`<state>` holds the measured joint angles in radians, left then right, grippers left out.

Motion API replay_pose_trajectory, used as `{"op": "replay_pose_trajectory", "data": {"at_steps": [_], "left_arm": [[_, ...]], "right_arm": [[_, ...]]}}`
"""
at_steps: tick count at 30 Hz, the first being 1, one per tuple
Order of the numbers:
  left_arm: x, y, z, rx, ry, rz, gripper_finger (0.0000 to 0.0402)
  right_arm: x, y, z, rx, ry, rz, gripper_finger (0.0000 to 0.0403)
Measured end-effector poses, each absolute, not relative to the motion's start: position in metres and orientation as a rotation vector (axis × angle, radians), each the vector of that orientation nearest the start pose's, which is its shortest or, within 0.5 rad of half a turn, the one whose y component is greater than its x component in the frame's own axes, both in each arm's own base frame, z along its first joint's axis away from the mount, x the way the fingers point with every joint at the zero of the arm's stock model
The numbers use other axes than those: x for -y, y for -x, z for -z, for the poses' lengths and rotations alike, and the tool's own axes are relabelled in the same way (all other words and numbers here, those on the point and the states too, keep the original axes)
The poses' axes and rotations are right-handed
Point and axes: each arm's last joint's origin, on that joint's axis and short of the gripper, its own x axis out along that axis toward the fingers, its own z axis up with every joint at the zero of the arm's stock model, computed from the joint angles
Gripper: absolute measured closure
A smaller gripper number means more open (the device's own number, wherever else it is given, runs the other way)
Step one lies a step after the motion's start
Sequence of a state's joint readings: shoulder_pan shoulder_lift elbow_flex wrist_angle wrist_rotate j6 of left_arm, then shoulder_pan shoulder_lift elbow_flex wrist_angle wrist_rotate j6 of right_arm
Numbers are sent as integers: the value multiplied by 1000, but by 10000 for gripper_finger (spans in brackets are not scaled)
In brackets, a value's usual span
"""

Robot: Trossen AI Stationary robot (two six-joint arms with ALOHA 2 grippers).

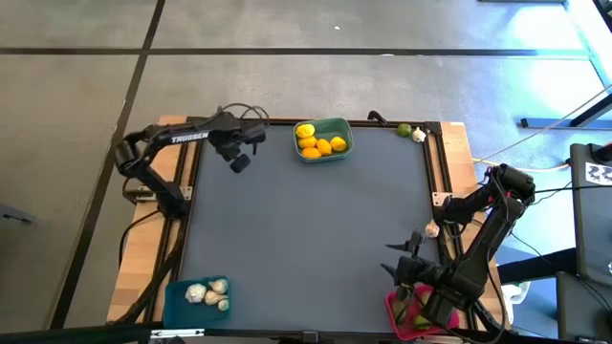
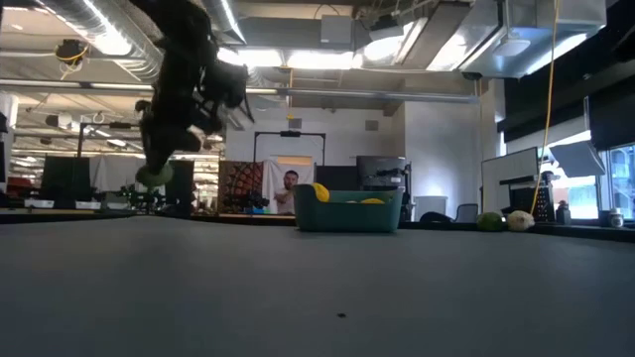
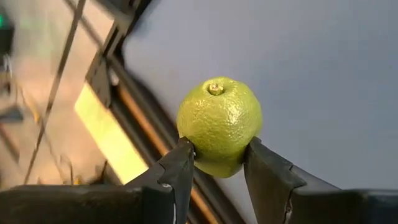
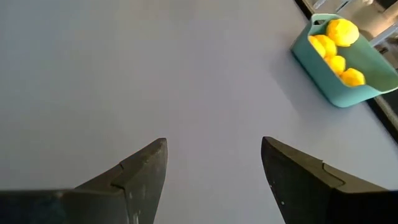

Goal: Sort produce into baskets
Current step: Put the green lime into the pink bin

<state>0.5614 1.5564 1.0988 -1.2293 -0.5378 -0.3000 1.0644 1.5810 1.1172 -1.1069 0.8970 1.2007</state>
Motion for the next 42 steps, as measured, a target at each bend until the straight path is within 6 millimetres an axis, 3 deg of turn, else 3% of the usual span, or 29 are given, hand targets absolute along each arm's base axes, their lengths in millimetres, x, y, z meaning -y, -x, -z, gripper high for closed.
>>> {"op": "replay_pose_trajectory", "data": {"at_steps": [7, 18, 31, 37, 42], "left_arm": [[-110, -221, -238, -1499, 125, -901, 279], [-53, -261, -244, -1237, 59, -627, 279], [20, -307, -266, -766, 49, -297, 279], [49, -320, -278, -571, 40, -187, 279], [66, -328, -281, -470, 38, -129, 279]], "right_arm": [[-225, -151, -226, -731, 164, 351, 144], [-224, -152, -226, -727, 170, 359, 144], [-213, -183, -225, -820, 250, 313, 144], [-198, -192, -228, -924, 352, 270, 144], [-170, -195, -241, -1010, 415, 288, 144]]}}
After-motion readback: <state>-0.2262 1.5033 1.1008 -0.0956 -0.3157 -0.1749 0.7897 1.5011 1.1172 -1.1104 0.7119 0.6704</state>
